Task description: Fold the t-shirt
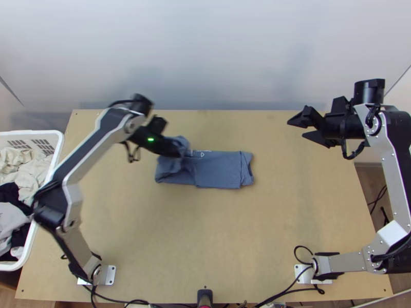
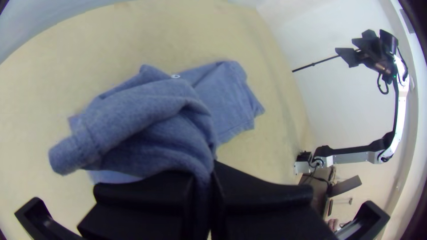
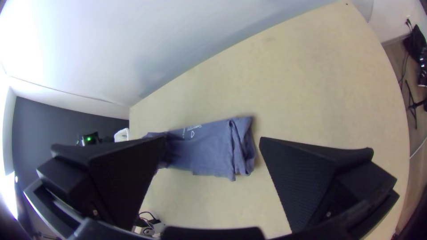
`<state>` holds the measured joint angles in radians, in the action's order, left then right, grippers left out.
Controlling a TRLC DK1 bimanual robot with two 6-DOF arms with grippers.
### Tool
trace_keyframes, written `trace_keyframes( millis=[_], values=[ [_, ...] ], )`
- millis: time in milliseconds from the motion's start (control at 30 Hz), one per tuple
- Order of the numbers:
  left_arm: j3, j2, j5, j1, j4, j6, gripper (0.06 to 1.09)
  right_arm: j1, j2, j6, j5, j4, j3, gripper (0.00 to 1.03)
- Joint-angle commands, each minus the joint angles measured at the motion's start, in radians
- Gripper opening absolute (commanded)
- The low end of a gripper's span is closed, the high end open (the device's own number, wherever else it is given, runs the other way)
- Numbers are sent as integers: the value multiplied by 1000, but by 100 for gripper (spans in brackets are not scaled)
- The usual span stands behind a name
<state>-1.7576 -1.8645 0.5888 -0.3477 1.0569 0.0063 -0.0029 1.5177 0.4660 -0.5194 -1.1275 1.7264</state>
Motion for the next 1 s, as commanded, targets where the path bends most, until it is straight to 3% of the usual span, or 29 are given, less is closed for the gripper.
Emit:
trace_keyframes(
  millis=[0, 467, 500, 533, 567, 600, 800, 967],
  values=[
    [-192, -173, -15, -171, -5, -71, 9, -43, -31, -17, -14, 0, -44, 98],
    [-497, -446, -32, -312, 6, -126, 10, -69, -88, -33, -16, 15, -133, 98],
    [-503, -447, -30, -324, 5, -109, 20, -69, -90, -33, -16, 15, -137, 98],
    [-503, -441, -32, -338, -14, -100, 49, -68, -90, -33, -16, 17, -145, 98],
    [-507, -435, -34, -350, -43, -104, 88, -65, -91, -35, -16, 18, -154, 98],
    [-511, -424, -30, -361, -67, -111, 106, -62, -93, -36, -16, 21, -168, 98],
    [-516, -341, -30, -393, -293, -243, 104, -3, -103, -30, -14, 107, -294, 98],
    [-516, -317, -32, -370, -317, -256, 104, 27, -99, -18, -13, 186, -357, 98]
  ],
)
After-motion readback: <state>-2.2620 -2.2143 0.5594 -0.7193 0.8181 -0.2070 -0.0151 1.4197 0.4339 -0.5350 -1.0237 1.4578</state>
